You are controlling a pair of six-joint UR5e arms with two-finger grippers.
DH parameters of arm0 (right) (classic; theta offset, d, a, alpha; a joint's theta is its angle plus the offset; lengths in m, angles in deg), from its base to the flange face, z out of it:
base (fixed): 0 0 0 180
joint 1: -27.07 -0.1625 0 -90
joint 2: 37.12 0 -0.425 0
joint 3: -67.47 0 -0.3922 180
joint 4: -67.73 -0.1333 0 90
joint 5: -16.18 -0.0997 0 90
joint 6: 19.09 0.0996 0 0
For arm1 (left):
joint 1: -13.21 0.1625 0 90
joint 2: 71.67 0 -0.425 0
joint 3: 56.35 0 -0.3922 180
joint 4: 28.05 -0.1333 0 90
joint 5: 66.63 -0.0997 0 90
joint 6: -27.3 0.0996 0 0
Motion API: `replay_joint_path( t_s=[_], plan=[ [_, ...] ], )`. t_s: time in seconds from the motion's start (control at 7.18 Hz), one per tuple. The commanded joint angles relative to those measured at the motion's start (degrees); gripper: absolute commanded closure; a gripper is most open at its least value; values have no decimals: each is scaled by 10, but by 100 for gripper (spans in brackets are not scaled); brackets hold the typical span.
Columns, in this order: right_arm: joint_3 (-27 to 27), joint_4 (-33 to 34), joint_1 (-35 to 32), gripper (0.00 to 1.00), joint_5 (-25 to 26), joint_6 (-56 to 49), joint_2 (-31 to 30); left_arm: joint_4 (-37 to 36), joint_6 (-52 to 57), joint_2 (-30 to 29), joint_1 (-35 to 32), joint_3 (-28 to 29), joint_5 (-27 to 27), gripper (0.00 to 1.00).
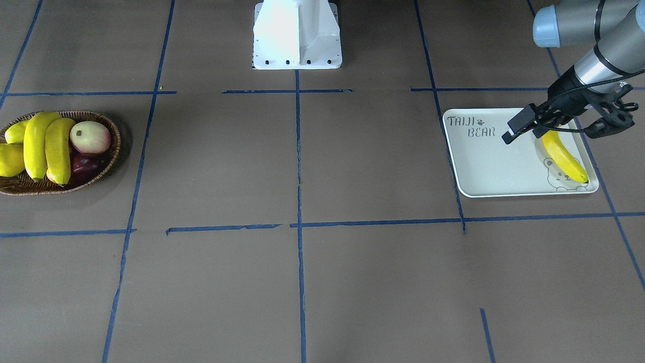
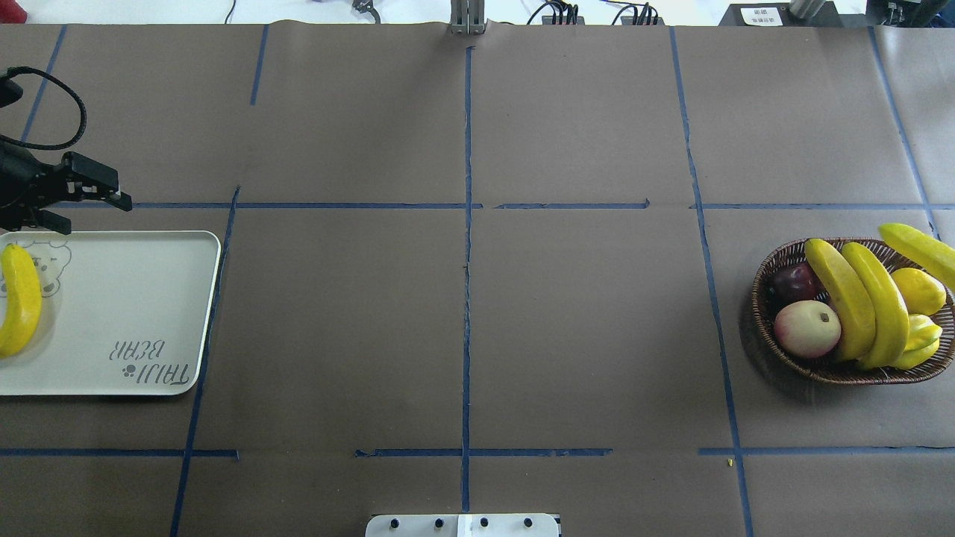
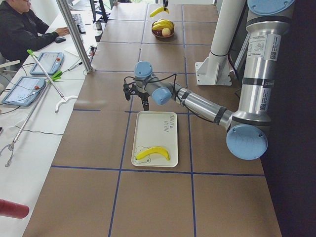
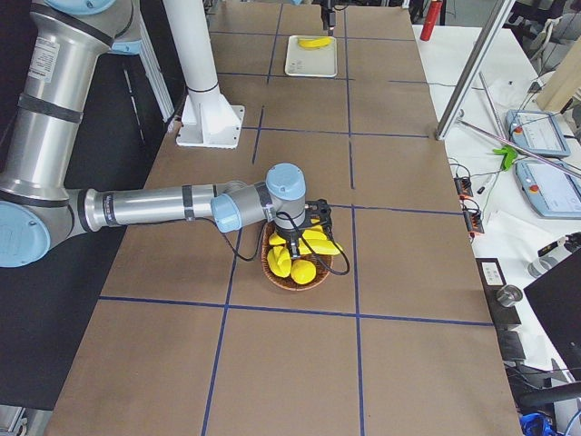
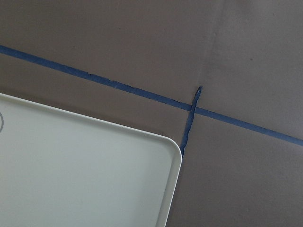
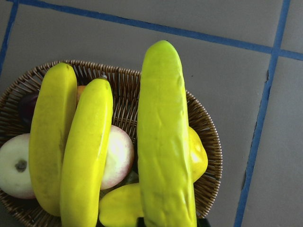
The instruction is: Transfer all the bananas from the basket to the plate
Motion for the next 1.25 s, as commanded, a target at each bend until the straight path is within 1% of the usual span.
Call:
replay_joint_path(
  t_s=[0.0,0.14,0.28,0.42,0.56,0.7,0.84,0.97,1.11],
  plan=[
    [12,6,-8,100,-83,70,52,0,-42,-25,25,1,-2,1],
    [12,-1,-7,100,-143,157,93,0,-80,-48,36,1,-4,1],
    [15,-4,15,100,-163,257,136,1,-106,-77,51,-1,-4,1],
    [33,-3,54,100,-162,309,161,1,-136,-115,88,0,-10,1],
    [36,-4,80,100,-159,397,221,27,-193,-139,103,0,-12,1],
    [44,-23,138,100,-104,531,280,81,-258,-149,123,4,-12,1],
    [43,-102,239,100,14,685,313,109,-301,-167,131,12,-17,1],
    [40,-167,332,100,137,757,317,109,-317,-189,149,14,-38,1],
    [44,-192,381,100,180,769,318,111,-347,-209,164,18,-61,1]
  ],
)
